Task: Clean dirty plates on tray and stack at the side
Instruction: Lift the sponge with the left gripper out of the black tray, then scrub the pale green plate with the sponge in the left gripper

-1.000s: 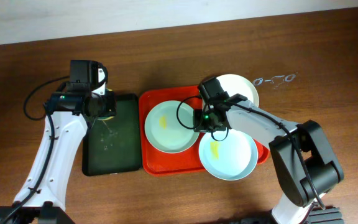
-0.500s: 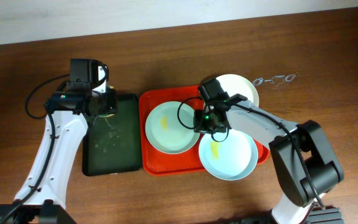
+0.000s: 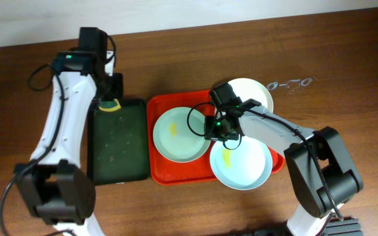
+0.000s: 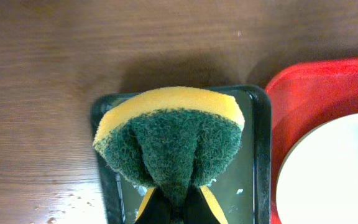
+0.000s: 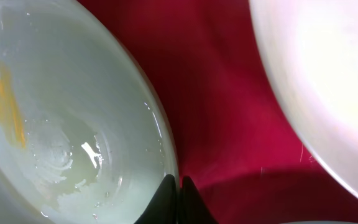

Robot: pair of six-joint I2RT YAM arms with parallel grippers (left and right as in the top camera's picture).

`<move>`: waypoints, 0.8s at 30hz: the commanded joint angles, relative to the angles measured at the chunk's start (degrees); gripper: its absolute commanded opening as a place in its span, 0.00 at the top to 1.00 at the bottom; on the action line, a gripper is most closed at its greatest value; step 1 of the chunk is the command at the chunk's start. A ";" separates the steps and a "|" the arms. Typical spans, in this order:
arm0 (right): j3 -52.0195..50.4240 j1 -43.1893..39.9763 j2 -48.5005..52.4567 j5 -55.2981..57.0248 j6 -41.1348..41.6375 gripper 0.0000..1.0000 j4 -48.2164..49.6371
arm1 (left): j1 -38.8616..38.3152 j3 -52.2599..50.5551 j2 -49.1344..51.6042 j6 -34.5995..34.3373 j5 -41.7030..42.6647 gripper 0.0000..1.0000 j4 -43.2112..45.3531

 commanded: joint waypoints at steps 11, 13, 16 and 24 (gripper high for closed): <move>-0.31 -0.15 0.52 -0.13 0.04 0.96 0.48 | -15.61 -1.99 5.68 -5.55 6.05 1.00 0.94; -0.31 -0.15 0.52 -0.13 0.04 0.96 0.48 | -16.74 -3.61 5.68 -5.55 6.05 1.00 2.54; -0.31 -0.15 0.52 -0.13 0.04 0.96 0.46 | -16.74 -6.84 5.77 -5.55 6.08 1.00 5.57; -0.31 -0.15 0.52 -0.13 -0.22 0.96 0.46 | -16.74 -13.64 5.79 -5.29 6.73 1.00 12.39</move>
